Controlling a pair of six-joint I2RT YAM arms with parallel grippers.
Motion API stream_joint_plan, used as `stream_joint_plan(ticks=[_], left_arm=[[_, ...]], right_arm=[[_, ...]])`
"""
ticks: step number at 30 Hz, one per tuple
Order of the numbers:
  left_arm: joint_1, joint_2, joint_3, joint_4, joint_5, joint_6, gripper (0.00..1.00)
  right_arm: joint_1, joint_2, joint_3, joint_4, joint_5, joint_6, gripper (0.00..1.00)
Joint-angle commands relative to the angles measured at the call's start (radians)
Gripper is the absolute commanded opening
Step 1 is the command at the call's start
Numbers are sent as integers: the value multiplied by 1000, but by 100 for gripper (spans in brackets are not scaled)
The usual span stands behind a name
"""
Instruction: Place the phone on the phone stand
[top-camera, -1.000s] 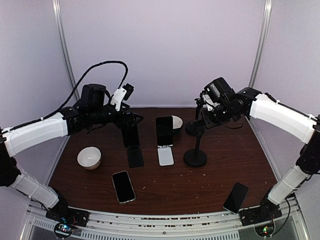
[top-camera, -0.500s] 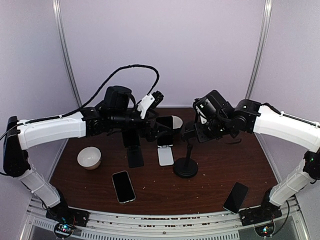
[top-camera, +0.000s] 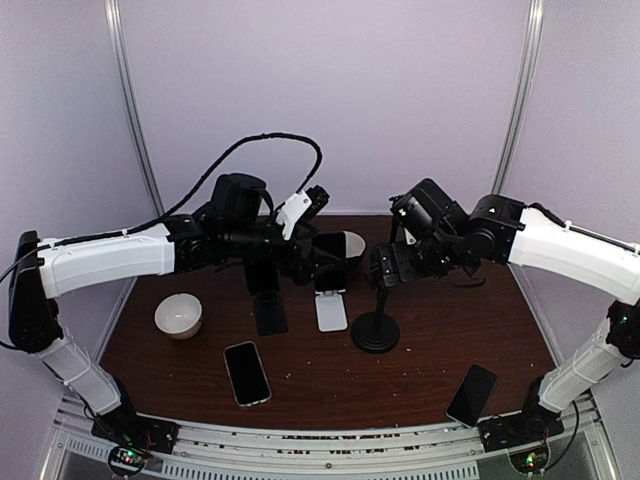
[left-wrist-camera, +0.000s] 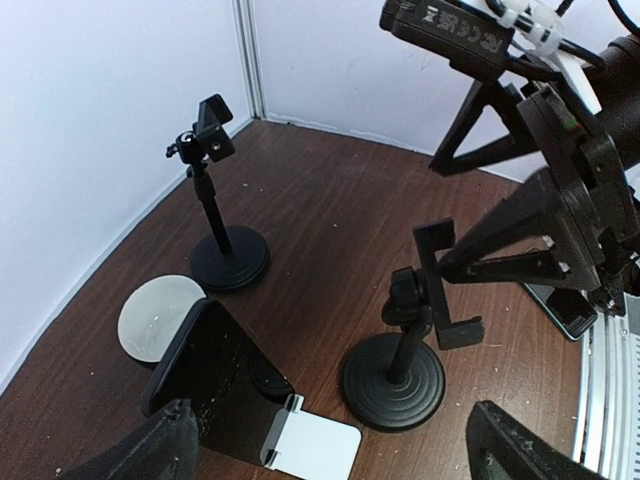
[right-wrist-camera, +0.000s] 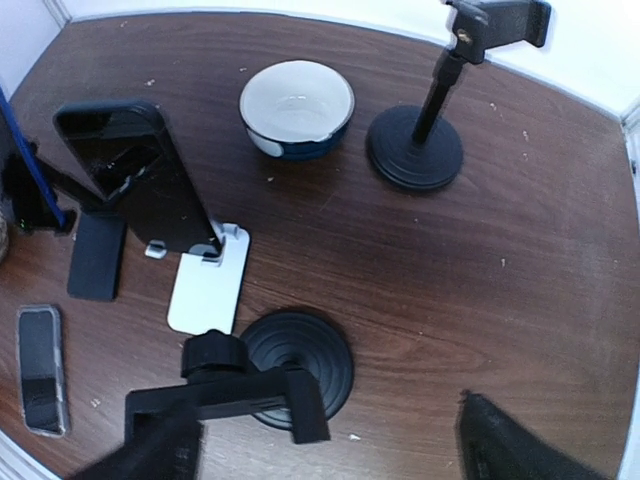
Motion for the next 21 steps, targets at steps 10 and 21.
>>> stream_joint_plan(ticks=[10,21], left_arm=[[1,-14,35,42,-24,59,98],[1,-42,0,50,-54,84,98]], right_arm=[[-39,-195,-131,-507,199,272,100],[-172,-328,-702,-171,-226,499,100]])
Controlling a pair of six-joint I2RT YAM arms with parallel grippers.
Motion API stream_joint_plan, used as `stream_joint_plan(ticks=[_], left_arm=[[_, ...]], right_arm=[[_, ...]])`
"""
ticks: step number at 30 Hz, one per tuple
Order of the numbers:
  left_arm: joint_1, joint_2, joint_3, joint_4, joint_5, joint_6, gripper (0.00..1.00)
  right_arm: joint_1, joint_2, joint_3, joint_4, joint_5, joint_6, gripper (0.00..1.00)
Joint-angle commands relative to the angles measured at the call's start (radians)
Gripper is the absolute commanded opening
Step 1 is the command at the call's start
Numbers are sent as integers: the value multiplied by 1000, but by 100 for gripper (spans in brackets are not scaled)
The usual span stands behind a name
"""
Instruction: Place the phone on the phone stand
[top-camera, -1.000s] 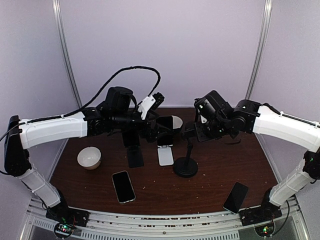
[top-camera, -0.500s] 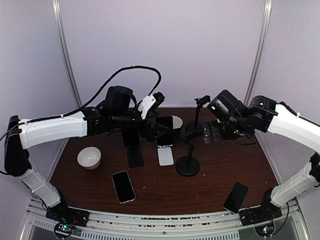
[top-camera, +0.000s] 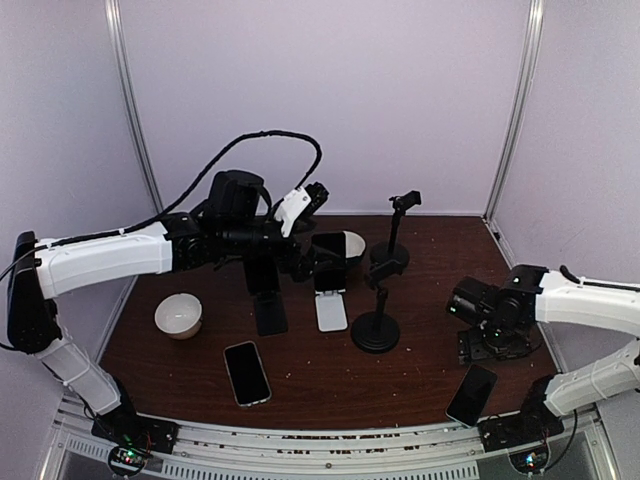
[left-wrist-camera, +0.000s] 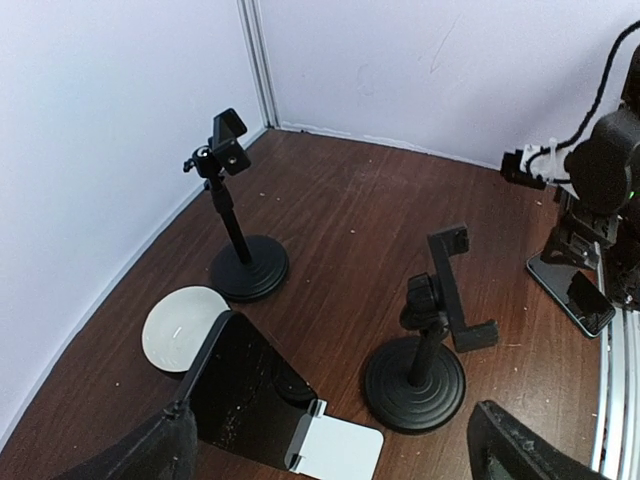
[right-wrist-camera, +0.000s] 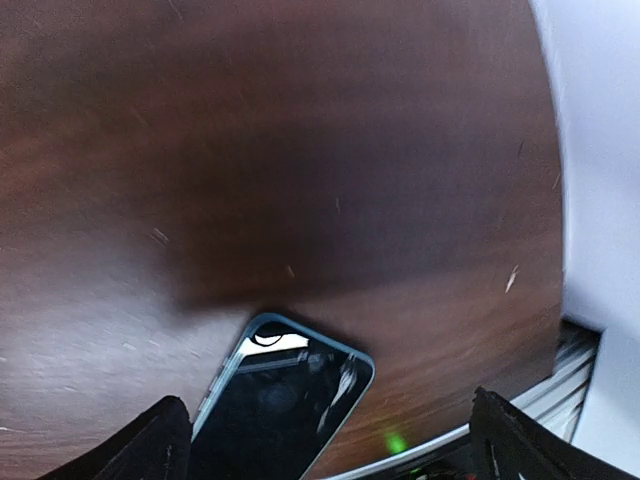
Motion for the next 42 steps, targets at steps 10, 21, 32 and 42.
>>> stream_joint_plan(ticks=[10,21,32,42], left_arm=[[2,-30,-20,33,-51,63,98],[2,-7,-4,25,-62,77,98],[2,-1,3,9,-69,86,98],[3,2,6,-6,-87,99,98]], right_arm=[[-94,-59,-291,311,-258,322,100],[-95,-146,-394,264,-359,353,100],[-88,23,-306,303,-310,193,83],[-97,243,-52,398,-253,-54,75]])
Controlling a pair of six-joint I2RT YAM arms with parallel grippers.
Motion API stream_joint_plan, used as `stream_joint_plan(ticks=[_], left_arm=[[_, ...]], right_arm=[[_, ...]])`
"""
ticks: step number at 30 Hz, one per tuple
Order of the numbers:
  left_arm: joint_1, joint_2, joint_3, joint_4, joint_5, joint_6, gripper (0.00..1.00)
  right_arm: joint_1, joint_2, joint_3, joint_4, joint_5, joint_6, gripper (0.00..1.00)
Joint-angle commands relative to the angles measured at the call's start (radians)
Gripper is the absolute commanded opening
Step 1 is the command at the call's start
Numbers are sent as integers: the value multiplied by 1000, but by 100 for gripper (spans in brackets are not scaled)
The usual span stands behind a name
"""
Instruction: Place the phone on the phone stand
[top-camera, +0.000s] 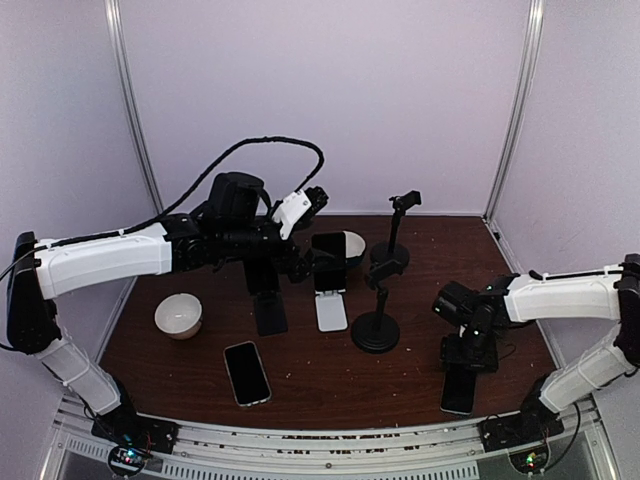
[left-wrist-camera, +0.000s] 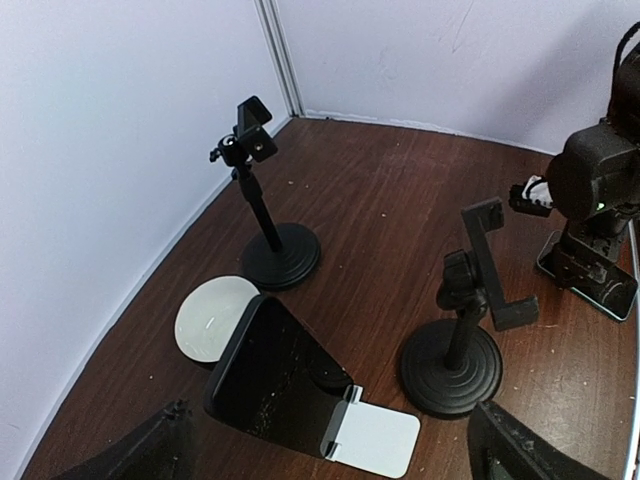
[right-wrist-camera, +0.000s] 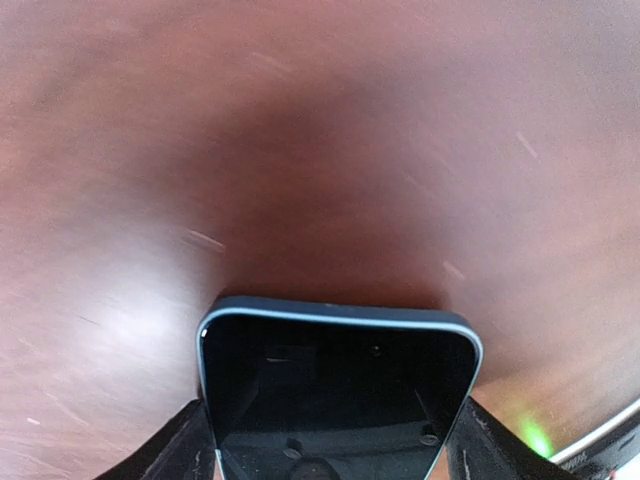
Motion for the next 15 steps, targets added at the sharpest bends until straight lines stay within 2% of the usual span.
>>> stream_joint_plan(ticks=[1,6,11,15], left_arm=[[3,6,17,0,-13,24,98],[3,-19,1,2,-26,39,98],[3,-26,-4,3,-32,40,98],[2,-26,-1,-7,-29,41,98]], right_arm=[[-14,133,145,49,48,-198,76],[-84,254,278,-1,92,-383,82],[-174,335,374,-6,93,-495,83],[-206,420,483,-40,100,-557,88]])
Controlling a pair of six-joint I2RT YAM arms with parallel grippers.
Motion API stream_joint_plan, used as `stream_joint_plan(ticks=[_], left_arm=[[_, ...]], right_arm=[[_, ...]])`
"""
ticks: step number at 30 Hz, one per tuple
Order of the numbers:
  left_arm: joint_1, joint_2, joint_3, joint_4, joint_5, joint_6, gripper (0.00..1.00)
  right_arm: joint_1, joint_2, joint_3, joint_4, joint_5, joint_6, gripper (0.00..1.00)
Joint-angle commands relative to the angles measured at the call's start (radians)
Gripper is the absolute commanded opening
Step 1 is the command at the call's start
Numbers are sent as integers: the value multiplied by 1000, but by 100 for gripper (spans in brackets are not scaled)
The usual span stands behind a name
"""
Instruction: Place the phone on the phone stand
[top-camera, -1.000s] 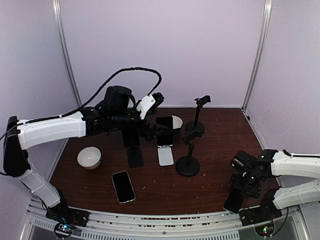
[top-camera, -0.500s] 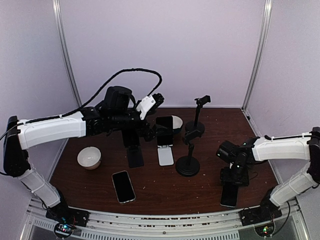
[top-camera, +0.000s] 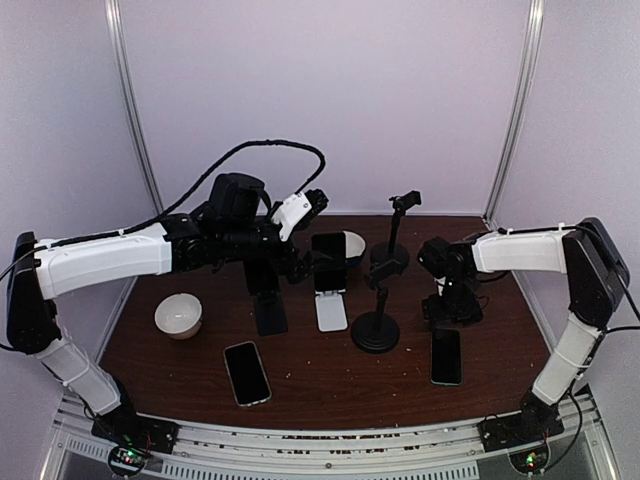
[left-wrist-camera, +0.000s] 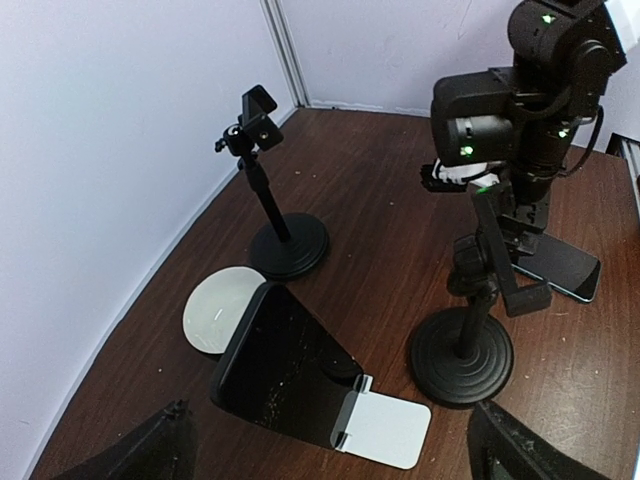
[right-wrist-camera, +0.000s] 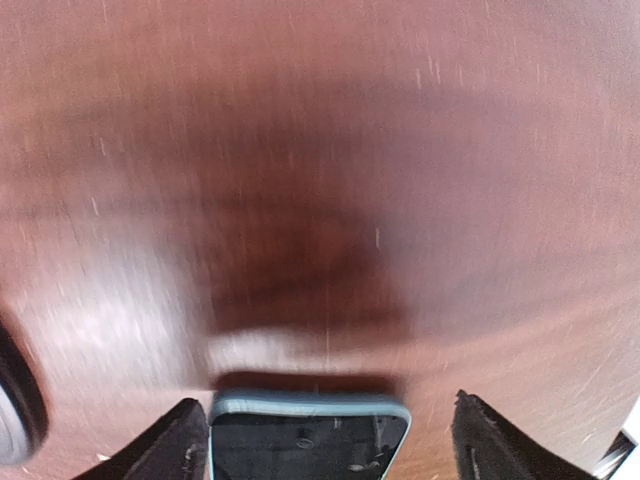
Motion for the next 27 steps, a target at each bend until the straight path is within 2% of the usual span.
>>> stream_joint_plan(ticks=[1,5,12,15,18,23,27], left_arm=[[2,-26,1,6,-7,14,98],[3,-40,-13,1,-21,14,98],[2,-8,10,12,2,8,98],[2,3,22,7,11,9,98],[2,4,23,2,11,11,98],[2,1,13,5,6,6,98],[3,3,14,4,3,7,98]], right_arm=[[-26,73,113,-66,33,-113,90],[-25,21,128,-123,79,-70,100],[28,-175,-117,-35,-124,83,100],[52,-174,-211,17,-199,119,100],[53,-171,-258,43,-205,142,100],[54,-141,-276,81,-208,137,100],[64,-101,-232,39,-175,110,100]])
